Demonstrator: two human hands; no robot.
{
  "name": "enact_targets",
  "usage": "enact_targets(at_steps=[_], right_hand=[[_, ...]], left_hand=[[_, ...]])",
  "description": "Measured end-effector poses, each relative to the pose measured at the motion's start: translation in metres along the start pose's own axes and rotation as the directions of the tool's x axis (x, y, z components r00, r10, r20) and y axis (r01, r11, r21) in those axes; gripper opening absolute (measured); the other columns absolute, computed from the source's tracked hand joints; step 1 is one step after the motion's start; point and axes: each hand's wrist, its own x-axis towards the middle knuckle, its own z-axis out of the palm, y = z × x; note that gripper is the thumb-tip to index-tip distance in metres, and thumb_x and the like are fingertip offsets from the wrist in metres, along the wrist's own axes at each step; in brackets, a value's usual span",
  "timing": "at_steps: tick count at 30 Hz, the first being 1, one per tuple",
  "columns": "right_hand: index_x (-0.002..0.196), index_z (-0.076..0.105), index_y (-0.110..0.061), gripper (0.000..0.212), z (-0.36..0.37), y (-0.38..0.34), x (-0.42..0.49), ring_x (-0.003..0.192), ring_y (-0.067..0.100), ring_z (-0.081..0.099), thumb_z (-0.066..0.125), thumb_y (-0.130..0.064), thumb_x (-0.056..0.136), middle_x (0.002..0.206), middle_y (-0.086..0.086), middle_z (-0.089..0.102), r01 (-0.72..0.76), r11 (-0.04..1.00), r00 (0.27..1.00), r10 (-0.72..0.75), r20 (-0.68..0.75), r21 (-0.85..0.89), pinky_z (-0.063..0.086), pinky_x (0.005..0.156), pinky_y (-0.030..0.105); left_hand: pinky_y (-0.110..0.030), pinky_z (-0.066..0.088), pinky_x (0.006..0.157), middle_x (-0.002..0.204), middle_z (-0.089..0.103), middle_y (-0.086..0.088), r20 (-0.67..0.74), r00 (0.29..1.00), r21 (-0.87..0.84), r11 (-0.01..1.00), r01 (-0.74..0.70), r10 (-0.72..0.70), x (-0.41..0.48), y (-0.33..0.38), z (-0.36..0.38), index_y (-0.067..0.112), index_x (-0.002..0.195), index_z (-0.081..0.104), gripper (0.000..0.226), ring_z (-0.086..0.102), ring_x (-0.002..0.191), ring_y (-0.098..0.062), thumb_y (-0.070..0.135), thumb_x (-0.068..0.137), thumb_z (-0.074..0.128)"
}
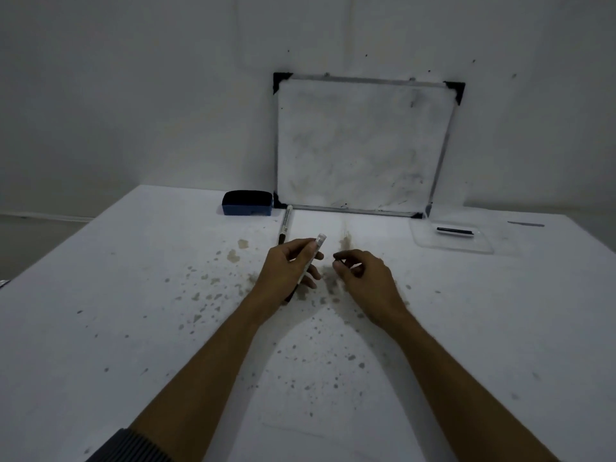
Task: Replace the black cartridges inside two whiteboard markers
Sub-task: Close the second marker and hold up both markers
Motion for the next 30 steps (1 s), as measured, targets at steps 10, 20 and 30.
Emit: enact_targets(at_steps=[10,20,30], right_hand=[[0.112,0.079,-0.021,0.019,-0.057,0.023,0.0,0.077,0.016,0.066,0.071,-0.024,0.094,0.103,0.005,0.08,-0.183,0.745,0.983,0.155,0.1,0.642,0.053,0.063,0.024],[0.114,0.078,-0.023,0.025,-0.046,0.019,0.001,0.07,0.019,0.076,0.071,-0.037,0.094,0.1,-0.002,0.082,-0.109,0.86,0.994,0.081,0.078,0.498,0.052,0.052,0.022],[0.115,0.079,-0.033,0.027,-0.047,0.023,-0.002,0.062,0.014,0.072,0.074,-0.041,0.09,0.079,0.0,0.08,-0.032,0.911,0.999,0.012,0.051,0.41,0.056,0.055,0.028]], left_hand=[[-0.035,0.062,0.058,0.095,0.077,-0.008,0.22,0.971,-0.032,0.994,0.106,-0.096,-0.01,-0.006,0.031,0.023,0.12,0.077,0.03,0.072,0.066,-0.025,0.037,0.093,0.073],[-0.034,0.062,0.058,0.098,0.079,-0.008,0.277,0.958,0.039,0.997,0.071,-0.079,-0.004,-0.005,0.024,0.027,0.111,0.08,0.027,0.073,0.066,-0.023,0.043,0.088,0.078],[-0.034,0.06,0.05,0.089,0.079,-0.005,0.198,0.98,0.101,0.995,0.012,-0.032,-0.006,-0.01,0.031,0.029,0.108,0.08,0.028,0.071,0.057,-0.022,0.048,0.088,0.076]])
